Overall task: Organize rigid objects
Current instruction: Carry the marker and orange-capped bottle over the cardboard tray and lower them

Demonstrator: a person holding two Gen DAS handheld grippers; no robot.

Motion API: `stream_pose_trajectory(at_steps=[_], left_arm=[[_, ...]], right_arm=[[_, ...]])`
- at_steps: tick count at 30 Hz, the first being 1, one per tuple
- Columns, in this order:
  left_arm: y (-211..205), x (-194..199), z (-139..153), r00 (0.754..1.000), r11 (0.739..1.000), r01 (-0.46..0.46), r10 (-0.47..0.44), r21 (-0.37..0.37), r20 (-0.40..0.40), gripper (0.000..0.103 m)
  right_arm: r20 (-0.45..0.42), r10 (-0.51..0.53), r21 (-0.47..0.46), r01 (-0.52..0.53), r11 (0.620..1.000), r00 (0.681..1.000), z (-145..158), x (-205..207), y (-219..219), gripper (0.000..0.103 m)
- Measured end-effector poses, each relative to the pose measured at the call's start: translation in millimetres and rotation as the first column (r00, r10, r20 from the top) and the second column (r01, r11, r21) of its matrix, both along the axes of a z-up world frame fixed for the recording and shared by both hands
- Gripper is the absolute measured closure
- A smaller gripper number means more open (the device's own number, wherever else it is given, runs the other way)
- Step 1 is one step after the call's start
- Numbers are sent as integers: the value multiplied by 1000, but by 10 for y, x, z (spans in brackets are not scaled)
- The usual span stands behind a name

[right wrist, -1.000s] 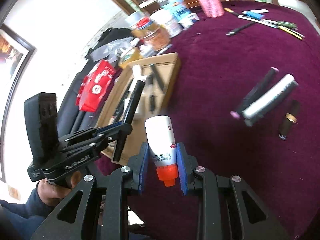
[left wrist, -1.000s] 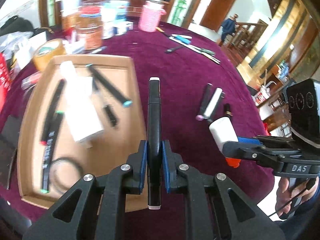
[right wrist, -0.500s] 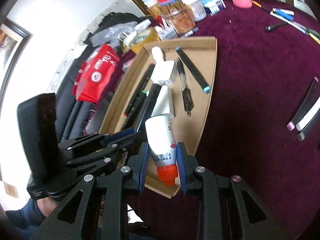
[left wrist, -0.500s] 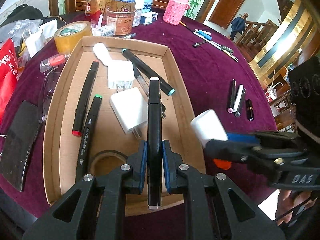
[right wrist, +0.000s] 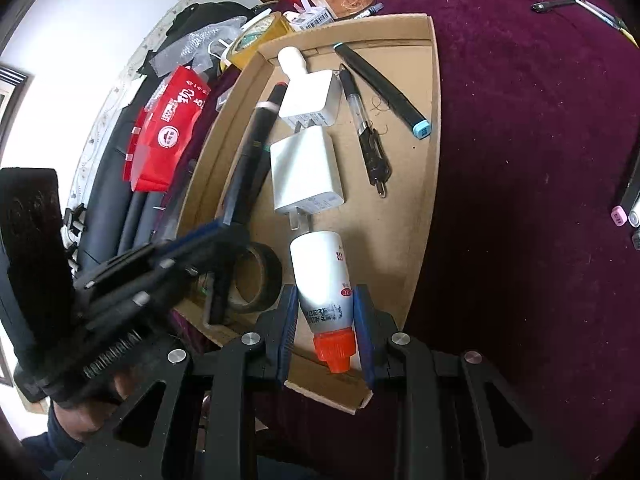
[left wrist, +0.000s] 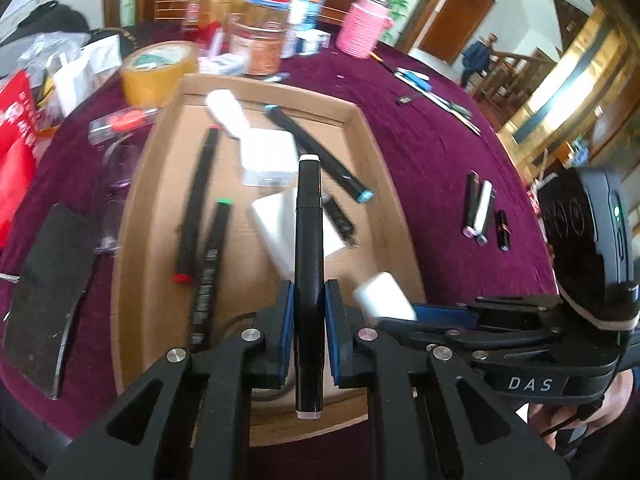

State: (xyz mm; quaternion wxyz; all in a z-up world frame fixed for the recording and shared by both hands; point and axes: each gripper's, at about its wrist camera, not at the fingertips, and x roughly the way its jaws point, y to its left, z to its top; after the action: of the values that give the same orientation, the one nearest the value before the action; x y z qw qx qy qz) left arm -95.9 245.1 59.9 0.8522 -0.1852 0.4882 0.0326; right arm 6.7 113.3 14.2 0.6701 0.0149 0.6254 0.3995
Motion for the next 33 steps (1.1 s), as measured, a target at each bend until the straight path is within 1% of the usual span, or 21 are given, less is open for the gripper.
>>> stream_pose_trajectory(at_steps=[4,7,15,20,24,33], left_arm=[[202,-74,-80,998,998,-60,60,-20,-19,91],[276,-89,-127,997,997,-75,74,-30,-33,91],[344,-5,-190,996,996,-78,76,-34,-55,91],[308,41,-248,996,998,-52,49,-33,-78,91],[264,56,-256,996,999,-34,32,-23,-82,90],[257,41,-250,996,999,-37,35,-23,-87,91]], right_arm=[[-9,-7,-10,7,1000,1000,-49,10,28,78],[-9,-11,-23,11,1000,1000,-79,-2,30,78],[-7,-23,-36,22,999,1000,-118,-4,36,78],[1,-17,-43,17,999,1000,-120,-17,49,78],[11,-6,-55,6,998,1000,-117,-39,79,78],[20,14,-62,-13,998,1000,-111,-66,132,78]])
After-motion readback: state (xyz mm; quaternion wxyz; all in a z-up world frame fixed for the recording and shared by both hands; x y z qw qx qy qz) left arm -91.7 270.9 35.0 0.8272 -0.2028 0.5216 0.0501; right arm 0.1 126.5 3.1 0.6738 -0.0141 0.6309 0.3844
